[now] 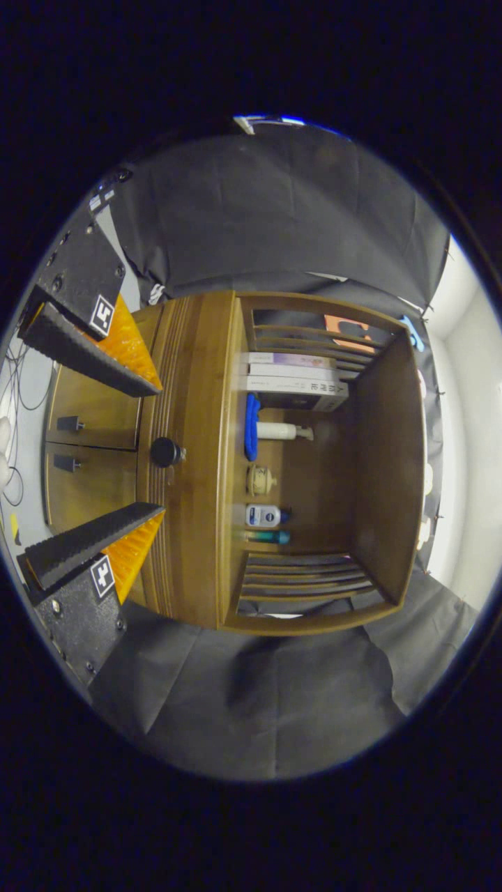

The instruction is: Pull open the drawer, take out the items inside it, and place them on the countertop above the cabinet.

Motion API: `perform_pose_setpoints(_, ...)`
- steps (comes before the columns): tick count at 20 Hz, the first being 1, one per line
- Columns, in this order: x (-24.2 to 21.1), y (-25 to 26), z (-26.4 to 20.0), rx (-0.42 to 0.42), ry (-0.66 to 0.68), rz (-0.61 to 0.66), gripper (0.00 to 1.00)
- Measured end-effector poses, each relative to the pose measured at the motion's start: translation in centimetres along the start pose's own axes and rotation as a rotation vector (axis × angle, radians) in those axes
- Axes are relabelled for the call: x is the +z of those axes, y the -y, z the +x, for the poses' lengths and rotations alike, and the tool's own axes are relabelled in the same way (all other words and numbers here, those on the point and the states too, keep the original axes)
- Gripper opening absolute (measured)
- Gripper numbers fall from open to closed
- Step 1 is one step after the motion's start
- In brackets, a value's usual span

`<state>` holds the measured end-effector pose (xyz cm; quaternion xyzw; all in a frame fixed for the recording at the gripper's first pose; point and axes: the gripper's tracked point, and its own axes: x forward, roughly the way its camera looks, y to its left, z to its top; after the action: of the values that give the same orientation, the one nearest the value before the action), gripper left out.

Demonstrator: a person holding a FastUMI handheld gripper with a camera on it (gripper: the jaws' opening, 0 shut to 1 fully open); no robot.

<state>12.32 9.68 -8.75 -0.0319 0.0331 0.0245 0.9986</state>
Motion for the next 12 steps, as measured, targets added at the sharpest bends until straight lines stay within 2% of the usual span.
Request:
perform_pose_setpoints(6,-1.8,0.1,8.3,-0.037,-0.045,0.004,0.99)
perform_pose_setpoints(12,-2.7,0.6,12.3,-0.050,-0.086,0.035,0.95)
